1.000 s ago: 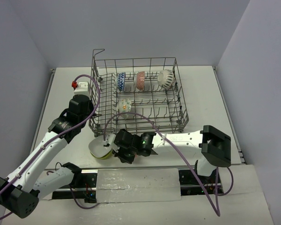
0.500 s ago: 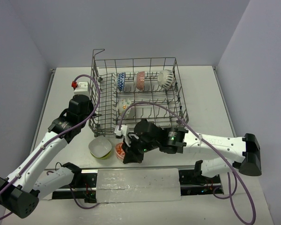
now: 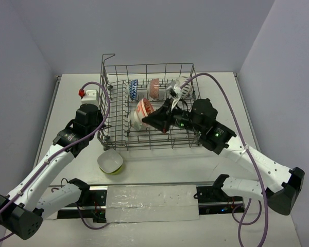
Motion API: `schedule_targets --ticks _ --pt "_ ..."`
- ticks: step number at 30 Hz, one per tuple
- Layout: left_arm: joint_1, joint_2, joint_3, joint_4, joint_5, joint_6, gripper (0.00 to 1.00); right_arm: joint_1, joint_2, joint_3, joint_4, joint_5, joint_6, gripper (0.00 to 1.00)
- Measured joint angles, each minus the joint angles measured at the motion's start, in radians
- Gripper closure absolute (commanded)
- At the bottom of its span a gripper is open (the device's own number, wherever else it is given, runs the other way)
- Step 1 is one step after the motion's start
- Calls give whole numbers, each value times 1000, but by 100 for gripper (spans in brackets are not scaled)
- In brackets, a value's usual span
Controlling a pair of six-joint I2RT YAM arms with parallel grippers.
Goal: Load the bowls into the dish rack
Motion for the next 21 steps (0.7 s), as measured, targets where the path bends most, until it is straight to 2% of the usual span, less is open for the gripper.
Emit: schedule_targets --ticks 5,10,17,21 --pt "0 0 0 0 0 0 100 -64 24 -4 105 124 51 100" --pt "0 0 0 0 0 0 100 -167 78 -55 160 168 113 100" --pt "0 0 0 0 0 0 100 -350 179 -146 218 77 217 100" --pt "0 0 0 0 1 0 100 -416 246 -169 285 -16 279 100"
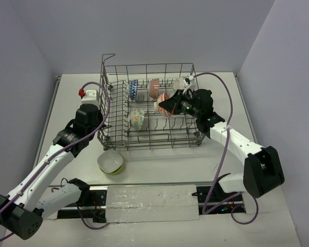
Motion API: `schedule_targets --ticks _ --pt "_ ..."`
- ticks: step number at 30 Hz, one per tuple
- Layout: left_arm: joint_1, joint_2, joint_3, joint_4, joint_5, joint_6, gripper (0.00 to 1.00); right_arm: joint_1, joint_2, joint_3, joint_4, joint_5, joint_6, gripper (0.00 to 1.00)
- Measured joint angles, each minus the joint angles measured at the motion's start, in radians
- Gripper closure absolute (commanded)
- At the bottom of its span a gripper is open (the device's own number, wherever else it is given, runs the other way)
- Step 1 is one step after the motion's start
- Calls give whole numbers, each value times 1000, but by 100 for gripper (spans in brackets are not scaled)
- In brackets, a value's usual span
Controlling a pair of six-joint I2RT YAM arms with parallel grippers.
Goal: Load the bowls into the dish rack
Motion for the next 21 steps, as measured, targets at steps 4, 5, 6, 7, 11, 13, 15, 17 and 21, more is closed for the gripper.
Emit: schedule_targets --ticks 4,5,6,7,11,13,15,17,21 --pt "0 0 0 0 0 0 100 -30 72 -10 75 -81 50 100" --pt "0 0 0 0 0 0 100 -36 85 -10 88 -98 61 100" --pt "0 0 0 0 0 0 100 -39 98 -10 101 -112 69 100" --pt "0 0 0 0 0 0 100 -43 112 -10 116 -127 76 100" --pt "0 0 0 0 0 0 100 -53 165 -10 179 -180 113 100" --pt "0 0 0 0 0 0 100 -58 190 -10 203 -198 129 100" --pt "1 0 0 0 0 0 100 -63 208 -10 226 -211 144 100" --pt "1 0 0 0 0 0 100 -65 220 -11 249 -218 156 100" --pt "1 0 0 0 0 0 100 -68 225 -32 303 -224 178 100"
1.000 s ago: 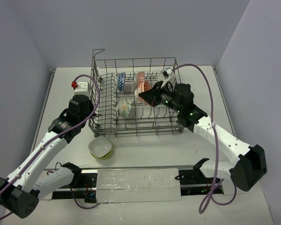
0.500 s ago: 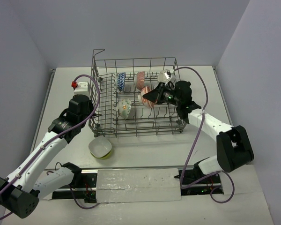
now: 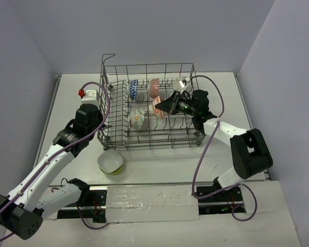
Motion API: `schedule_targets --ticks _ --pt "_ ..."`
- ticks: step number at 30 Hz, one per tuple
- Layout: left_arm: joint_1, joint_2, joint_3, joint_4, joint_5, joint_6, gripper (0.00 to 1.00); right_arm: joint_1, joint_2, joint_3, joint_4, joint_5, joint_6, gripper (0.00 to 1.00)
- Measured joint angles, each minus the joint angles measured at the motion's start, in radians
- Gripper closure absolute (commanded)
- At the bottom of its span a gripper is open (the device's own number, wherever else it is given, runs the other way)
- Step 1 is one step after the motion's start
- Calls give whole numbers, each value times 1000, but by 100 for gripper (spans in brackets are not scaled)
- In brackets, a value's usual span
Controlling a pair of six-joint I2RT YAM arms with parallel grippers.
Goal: Load the bowls into the dish rack
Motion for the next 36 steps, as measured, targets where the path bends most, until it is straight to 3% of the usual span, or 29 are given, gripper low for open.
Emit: schedule_targets --ticks 18,28,36 --pt "1 0 0 -2 1 0 100 -7 -3 -108 148 16 24 100" --pt "1 0 0 -2 1 0 100 -12 -26 -115 113 31 -7 79" --pt "1 0 0 -2 2 0 100 -18 -74 -115 -64 101 -95 64"
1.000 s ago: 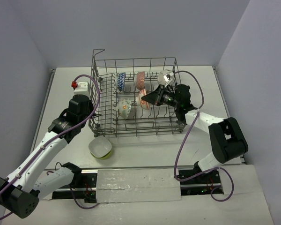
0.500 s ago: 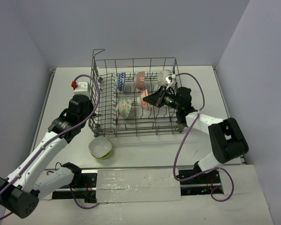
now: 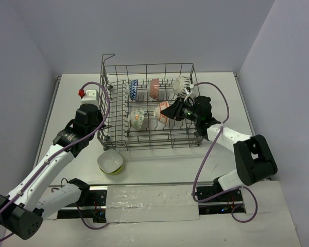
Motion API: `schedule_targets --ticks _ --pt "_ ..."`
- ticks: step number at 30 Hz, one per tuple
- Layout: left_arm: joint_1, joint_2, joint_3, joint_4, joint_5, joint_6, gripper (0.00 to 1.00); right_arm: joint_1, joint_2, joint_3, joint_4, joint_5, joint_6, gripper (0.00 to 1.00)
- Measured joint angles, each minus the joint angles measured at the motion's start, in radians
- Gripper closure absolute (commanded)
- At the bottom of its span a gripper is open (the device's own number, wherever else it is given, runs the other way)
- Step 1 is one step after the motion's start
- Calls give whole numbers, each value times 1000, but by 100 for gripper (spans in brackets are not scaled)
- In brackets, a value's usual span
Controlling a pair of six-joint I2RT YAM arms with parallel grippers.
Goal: Load the bowls into the dish rack
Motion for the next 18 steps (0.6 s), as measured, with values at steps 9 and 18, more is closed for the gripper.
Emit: schedule_targets --ticks 9,18 --pt "0 0 0 0 0 0 100 0 -22 5 -138 37 -63 56" --pt "0 0 0 0 0 0 100 0 -21 118 -306 65 -118 30"
